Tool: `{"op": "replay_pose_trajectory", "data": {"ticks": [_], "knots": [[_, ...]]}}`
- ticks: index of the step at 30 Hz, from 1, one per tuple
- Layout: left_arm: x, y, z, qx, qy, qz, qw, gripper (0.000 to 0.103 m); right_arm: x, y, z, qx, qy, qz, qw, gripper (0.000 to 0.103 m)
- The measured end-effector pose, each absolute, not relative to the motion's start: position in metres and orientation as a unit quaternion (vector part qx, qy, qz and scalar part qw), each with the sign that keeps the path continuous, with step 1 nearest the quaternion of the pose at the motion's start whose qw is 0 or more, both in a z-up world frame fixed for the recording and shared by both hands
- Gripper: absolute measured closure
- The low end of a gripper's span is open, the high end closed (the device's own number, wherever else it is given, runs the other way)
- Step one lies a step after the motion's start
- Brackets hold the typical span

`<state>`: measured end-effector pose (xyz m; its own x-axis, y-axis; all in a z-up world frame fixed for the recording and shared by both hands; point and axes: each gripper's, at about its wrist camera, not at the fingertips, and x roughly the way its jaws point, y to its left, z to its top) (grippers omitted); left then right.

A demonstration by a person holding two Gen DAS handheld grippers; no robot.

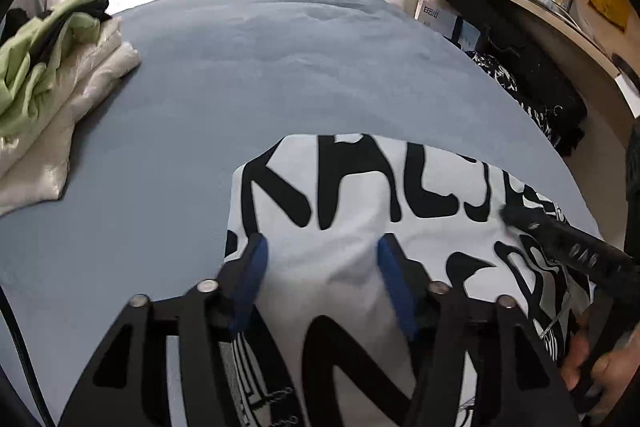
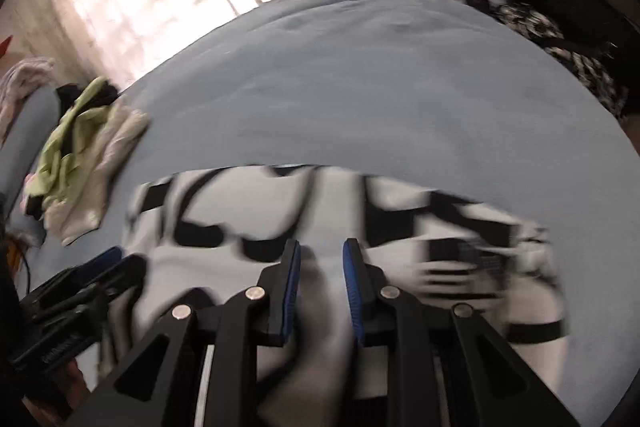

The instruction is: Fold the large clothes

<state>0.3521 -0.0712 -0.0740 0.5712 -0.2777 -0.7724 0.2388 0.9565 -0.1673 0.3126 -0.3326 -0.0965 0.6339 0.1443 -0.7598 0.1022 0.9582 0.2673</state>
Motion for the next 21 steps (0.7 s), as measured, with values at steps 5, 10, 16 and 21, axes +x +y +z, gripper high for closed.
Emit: {"op": "replay_pose_trajectory", "data": {"ticks": [5,10,16,21], "knots": [[0.352,-0.072,-0.072,-0.019,0.437,-0.142,0.888,0.042,0.306,-0.366,-0.094,0.151,0.429,-0.027,0.89,0.081],[0.342,-0.07,-0.061,-0.02,0.44,-0.129,0.888,0.043,0.293,-0.375,-0.081,0.158,0.425,-0.021,0.891,0.081],[0.316,-0.062,-0.035,-0.015,0.432,-0.129,0.893,0.043,0.261,-0.36,-0.056,0.154,0.417,0.009,0.896,0.077],[0.282,-0.051,-0.012,-0.01,0.422,-0.139,0.896,0.043,0.235,-0.336,-0.038,0.142,0.412,0.041,0.899,0.066]]}}
